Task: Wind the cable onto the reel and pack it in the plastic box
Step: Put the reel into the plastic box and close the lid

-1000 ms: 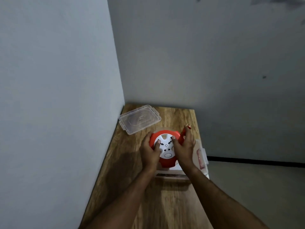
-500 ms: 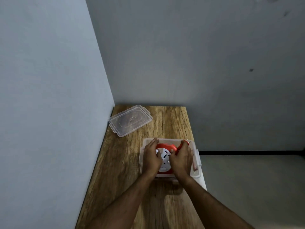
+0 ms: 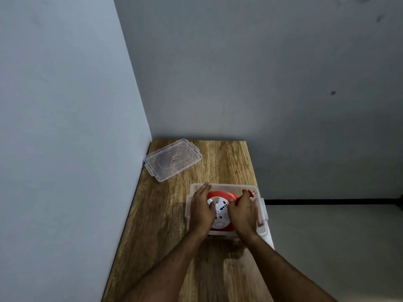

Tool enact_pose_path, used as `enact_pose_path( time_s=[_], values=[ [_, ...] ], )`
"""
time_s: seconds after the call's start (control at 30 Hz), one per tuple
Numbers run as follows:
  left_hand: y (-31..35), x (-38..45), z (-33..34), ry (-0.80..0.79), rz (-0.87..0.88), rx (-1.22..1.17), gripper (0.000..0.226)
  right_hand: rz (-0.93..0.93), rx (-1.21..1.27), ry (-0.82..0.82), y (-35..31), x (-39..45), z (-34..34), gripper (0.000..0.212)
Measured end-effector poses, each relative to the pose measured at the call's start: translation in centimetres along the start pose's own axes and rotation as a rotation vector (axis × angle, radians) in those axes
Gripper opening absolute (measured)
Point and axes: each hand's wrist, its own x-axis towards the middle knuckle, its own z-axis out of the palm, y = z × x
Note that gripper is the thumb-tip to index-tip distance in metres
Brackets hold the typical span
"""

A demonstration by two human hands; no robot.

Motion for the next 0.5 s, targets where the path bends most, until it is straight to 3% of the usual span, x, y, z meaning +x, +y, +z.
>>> enact_pose_path(
  time_s=[0.2, 0.33, 0.5],
  values=[
    [0.5, -0.2, -0.1, 0.02, -0.016, -0.035, 0.054, -0.07, -0.135, 0.02, 0.3, 0.0, -1.3, 0.054],
    [1.2, 0.4, -0.9, 0.055, 0.0, -0.08, 0.047, -0.118, -0.299, 0.064, -1.4, 1.8, -2.7, 0.038],
    [1.8, 3.2, -3.2, 0.181, -0.013, -0.125, 0.045, -0.244, -0.1, 0.041, -5.3, 4.5, -2.6, 0.051]
  ],
)
